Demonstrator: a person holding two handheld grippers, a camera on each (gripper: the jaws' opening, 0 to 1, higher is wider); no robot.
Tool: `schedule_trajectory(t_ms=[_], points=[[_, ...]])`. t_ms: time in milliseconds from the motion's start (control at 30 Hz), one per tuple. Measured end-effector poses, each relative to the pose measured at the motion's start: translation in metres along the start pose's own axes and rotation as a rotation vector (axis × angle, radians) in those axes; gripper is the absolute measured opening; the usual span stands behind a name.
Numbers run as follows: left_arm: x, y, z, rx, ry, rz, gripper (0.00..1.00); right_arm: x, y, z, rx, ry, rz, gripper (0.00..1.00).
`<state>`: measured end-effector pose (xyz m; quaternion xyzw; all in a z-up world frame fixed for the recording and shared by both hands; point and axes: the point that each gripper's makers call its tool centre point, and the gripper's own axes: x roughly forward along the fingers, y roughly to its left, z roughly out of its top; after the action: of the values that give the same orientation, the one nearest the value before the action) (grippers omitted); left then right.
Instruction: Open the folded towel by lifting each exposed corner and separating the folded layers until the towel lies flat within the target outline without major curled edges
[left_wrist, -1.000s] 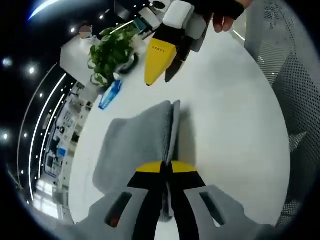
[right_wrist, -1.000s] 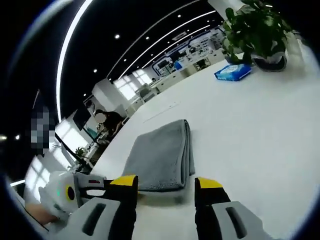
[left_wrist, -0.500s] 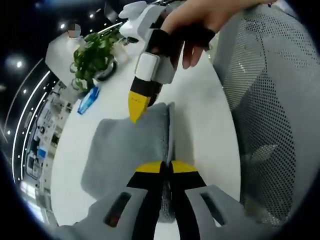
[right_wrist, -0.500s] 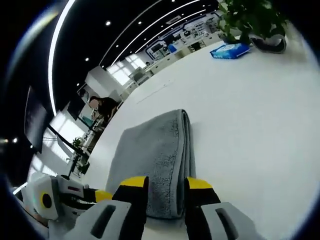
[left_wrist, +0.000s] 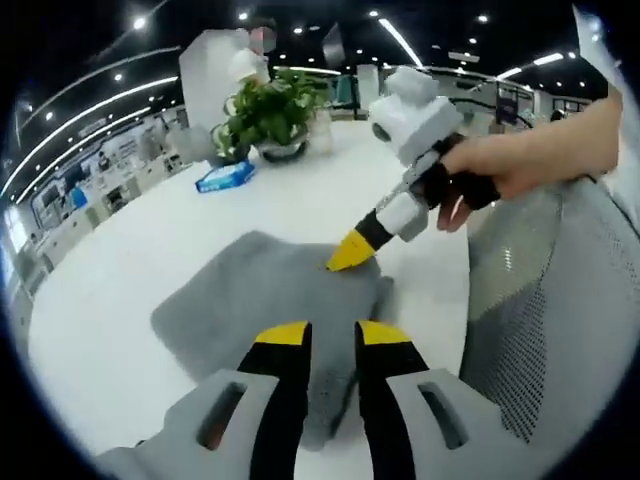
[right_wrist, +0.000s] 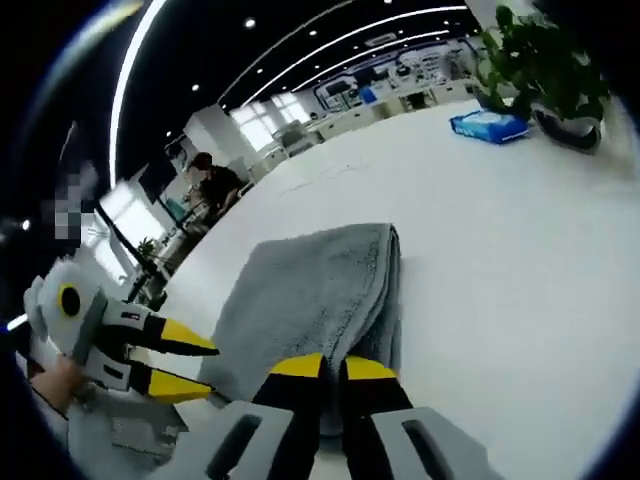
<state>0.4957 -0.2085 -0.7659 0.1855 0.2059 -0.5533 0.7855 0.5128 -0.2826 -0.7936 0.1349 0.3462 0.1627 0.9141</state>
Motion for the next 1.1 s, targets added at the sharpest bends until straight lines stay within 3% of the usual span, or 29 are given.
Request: schedule_trajectory(t_ms=[67,267,467,600,733,800,1000,1100], points=[[0.002,0.003,0.000,-0.031,0.004,0.013,0.17,-0.003,0.004,0.007,-0.119,-0.005,-0.035,0.01],[0.002,0.015,0.008,-0.160,-0.046,0.045,0.16,-0.006,0.037,0.025,-0.627,-0.029,-0.113,0.01],[-0.006,0.041,0.019,-0.386,-0.136,0.062,0.16,0.003,0.059,0.018,-0.865,-0.010,-0.089,0.01],[-0.004,0.058,0.027,-0.407,-0.123,0.079,0.17,0.007,0.060,0.013,-0.948,0.007,-0.090,0.01],[0.007,0.068,0.049,-0.425,-0.136,0.079,0.18,0.009,0.058,0.010,-1.015,0.031,-0.101,0.01],[0.018,0.066,0.059,-0.424,-0.104,0.068,0.19,0.009,0.058,0.008,-1.038,0.037,-0.104,0.01],[0.063,0.053,0.056,-0.200,0.120,0.083,0.22,0.010,0.057,0.006,-1.069,0.054,-0.107,0.01],[0.077,0.043,0.049,-0.153,0.193,0.086,0.26,0.010,0.055,0.004,-1.075,0.066,-0.107,0.01]])
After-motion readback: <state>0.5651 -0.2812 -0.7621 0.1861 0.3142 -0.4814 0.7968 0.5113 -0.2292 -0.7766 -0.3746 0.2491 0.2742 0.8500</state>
